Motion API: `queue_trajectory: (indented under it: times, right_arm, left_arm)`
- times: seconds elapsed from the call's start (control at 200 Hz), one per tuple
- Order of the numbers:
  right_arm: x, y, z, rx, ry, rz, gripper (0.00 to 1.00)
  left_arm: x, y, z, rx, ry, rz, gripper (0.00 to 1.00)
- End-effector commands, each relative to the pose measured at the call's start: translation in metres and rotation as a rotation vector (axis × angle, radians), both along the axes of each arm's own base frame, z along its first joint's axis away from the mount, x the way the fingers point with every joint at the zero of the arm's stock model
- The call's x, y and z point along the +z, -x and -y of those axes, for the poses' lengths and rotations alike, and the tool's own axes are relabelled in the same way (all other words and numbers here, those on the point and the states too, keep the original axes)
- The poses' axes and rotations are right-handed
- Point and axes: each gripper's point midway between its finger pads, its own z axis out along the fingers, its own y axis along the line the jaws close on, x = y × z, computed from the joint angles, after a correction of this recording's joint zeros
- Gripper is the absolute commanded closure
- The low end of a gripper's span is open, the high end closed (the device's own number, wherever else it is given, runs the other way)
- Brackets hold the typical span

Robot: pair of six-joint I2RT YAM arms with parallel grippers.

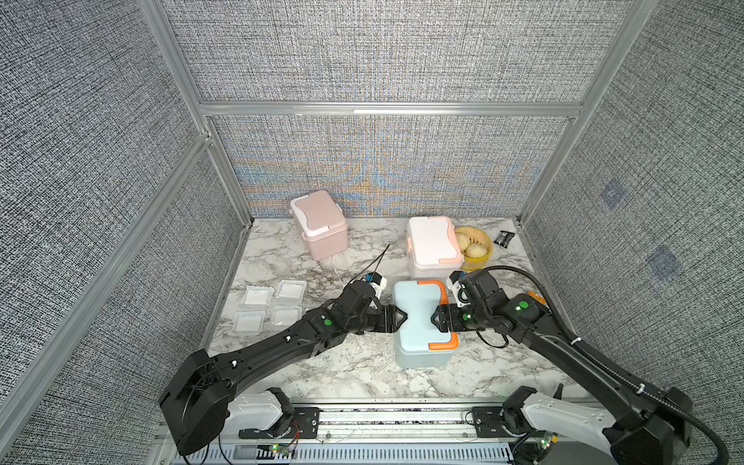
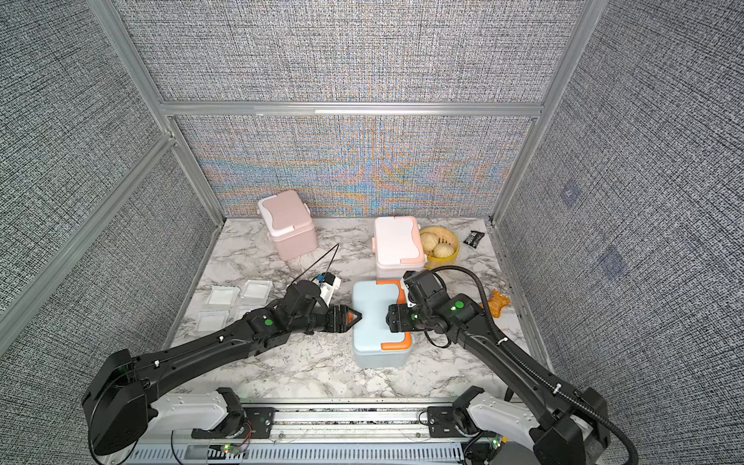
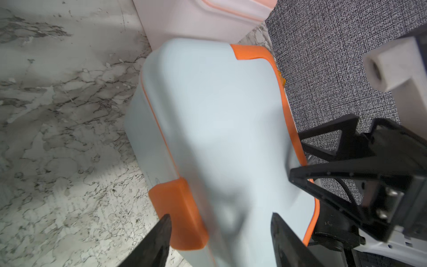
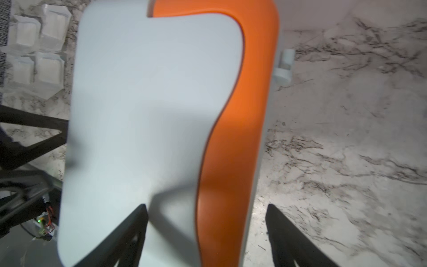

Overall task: Open first aid kits and take out gauze
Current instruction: Fasten the fastener of the first aid kit.

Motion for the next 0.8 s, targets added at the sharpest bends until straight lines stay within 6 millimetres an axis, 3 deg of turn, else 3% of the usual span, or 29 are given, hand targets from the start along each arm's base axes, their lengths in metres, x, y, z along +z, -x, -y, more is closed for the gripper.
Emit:
queue_trajectory:
  times: [0.0, 0.31, 0.525, 0.59, 0.695, 0.791]
  right_arm:
    - [-0.002, 0.002, -0.014, 0.045, -0.048, -0.031, 0.19]
    - [-0.006, 0.004, -0.028, 0.081, -0.102, -0.067, 0.19]
    - [-0.003, 0.005, -0.024, 0.073, -0.096, -0.052, 0.19]
    - [0.003, 0.004, -0.019, 0.060, -0.085, -0.031, 0.18]
    - [0.024, 0.004, -0.007, 0.024, -0.078, 0.036, 0.12]
    - [0.049, 0.004, 0.007, -0.023, -0.086, 0.138, 0.02]
  left_arm:
    - [0.005, 0.000, 0.009, -0.019, 0.040, 0.006, 0.33]
    - [0.006, 0.000, 0.023, -0.046, 0.109, -0.020, 0.33]
    - [0.012, -0.002, 0.013, -0.015, 0.097, 0.014, 0.32]
    - [0.016, -0.001, 0.007, 0.001, 0.085, 0.030, 0.23]
    - [0.024, 0.002, -0.006, 0.016, 0.060, 0.055, 0.01]
    - [0.032, 0.008, -0.023, 0.036, 0.039, 0.082, 0.00]
